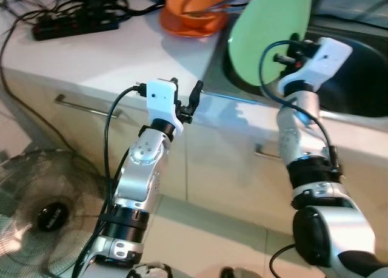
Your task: Kitchen organization
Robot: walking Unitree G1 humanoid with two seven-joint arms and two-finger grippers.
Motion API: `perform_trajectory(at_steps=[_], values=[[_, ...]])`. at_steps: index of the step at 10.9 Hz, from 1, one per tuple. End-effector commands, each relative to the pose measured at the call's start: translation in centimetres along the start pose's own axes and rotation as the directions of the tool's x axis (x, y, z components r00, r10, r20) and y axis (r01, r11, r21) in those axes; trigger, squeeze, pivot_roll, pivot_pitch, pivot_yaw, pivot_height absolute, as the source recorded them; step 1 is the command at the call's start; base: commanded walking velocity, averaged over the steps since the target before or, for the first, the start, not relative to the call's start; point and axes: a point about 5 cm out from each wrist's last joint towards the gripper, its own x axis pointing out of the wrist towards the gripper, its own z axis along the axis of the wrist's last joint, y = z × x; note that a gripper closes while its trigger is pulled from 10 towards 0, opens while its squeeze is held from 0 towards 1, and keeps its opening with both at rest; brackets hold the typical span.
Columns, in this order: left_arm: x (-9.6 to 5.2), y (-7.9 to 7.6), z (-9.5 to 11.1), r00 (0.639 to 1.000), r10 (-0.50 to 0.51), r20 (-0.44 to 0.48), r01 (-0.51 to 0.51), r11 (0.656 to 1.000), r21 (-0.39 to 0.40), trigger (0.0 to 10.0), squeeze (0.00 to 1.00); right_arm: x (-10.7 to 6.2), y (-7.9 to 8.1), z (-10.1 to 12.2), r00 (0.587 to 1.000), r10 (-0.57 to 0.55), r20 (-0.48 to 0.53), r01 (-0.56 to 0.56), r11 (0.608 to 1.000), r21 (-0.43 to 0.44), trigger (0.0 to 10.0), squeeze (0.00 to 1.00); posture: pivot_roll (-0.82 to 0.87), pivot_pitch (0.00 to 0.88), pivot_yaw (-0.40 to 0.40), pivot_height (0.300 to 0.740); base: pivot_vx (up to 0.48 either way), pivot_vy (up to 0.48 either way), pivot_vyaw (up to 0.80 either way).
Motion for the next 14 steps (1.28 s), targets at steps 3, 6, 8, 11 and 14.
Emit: perform_trajectory(at_steps=[3,6,8,11,14], values=[[0.21,-0.71,0.11,1.000,-0.023,0.008,0.023,1.000,-0.002,10.0,0.00,0.26,0.12,1.25,0.998,0.013,0.062,-0.013,1.000,0.003,10.0,0.00,0.12,0.074,0.008,0.740,0.329,0.000,-0.27],[0.23,-0.73,0.15,1.000,-0.027,0.010,0.027,1.000,-0.005,10.0,0.00,0.13,0.47,0.97,0.999,0.023,0.046,-0.024,0.999,0.021,10.0,0.00,0.12,0.080,0.006,0.740,0.329,0.000,0.00],[0.21,-0.78,0.11,0.999,-0.031,0.008,0.031,0.999,-0.006,10.0,0.00,0.16,0.46,0.89,0.999,0.021,0.035,-0.022,0.999,0.026,10.0,0.00,0.12,0.084,0.007,0.740,0.313,0.000,-0.40],[0.17,-1.16,-0.03,0.999,-0.054,0.004,0.054,0.998,-0.015,10.0,0.00,0.02,0.60,0.84,0.999,0.025,0.040,-0.025,1.000,0.011,10.0,0.00,0.12,0.091,0.008,0.740,0.086,0.000,0.00],[0.15,-1.23,-0.07,0.998,-0.062,-0.001,0.062,0.998,-0.018,10.0,0.00,0.02,0.52,0.71,0.999,0.012,0.030,-0.012,1.000,-0.005,10.0,0.00,0.12,0.088,0.008,0.740,0.000,0.000,0.00]])
